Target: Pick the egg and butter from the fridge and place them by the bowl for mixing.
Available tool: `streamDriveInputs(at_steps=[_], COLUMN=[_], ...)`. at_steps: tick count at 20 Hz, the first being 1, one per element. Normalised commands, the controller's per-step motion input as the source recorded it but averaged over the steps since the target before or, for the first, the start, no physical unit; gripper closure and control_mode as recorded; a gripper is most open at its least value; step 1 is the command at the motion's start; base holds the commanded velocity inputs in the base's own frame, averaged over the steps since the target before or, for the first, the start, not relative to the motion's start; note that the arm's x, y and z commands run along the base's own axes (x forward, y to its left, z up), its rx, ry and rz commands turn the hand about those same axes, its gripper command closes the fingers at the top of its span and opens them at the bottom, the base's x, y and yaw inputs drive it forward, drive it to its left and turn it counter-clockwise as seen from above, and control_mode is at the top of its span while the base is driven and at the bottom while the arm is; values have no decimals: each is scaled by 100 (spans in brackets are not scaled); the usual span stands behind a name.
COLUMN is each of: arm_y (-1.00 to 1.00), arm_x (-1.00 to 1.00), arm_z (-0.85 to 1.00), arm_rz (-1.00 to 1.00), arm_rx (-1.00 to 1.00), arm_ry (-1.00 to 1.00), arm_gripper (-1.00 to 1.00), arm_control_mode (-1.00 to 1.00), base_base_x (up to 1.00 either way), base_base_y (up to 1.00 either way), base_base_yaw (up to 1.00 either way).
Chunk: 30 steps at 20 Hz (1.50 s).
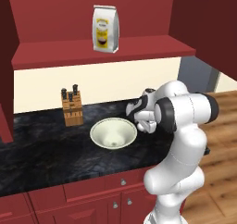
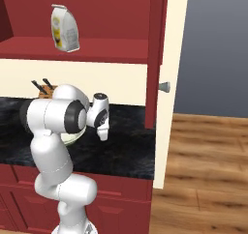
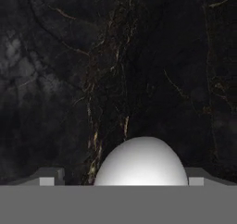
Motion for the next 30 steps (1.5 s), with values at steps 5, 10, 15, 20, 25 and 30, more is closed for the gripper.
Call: streamDriveInputs(at_steps=[5,10,15,20,25,30], arm_y=[1,1,0,-1,0,1], arm_x=[-9,-3,2,-24,-40,-44], arm_z=[41,19,7,36,47,48], arm_rz=[0,0,0,3,24,47], arm_rx=[0,-2,-2,0,-1,-7], arm_ry=[-2,3,0,-2,-10,-7], arm_gripper=[-100,-100,-100,-100,-100,-100], arm_control_mode=[-100,-100,-100,-100,-100,-100], base_base_x=[0,0,0,0,0,0], base_base_y=[0,0,0,0,0,0], base_base_yaw=[0,0,0,0,0,0])
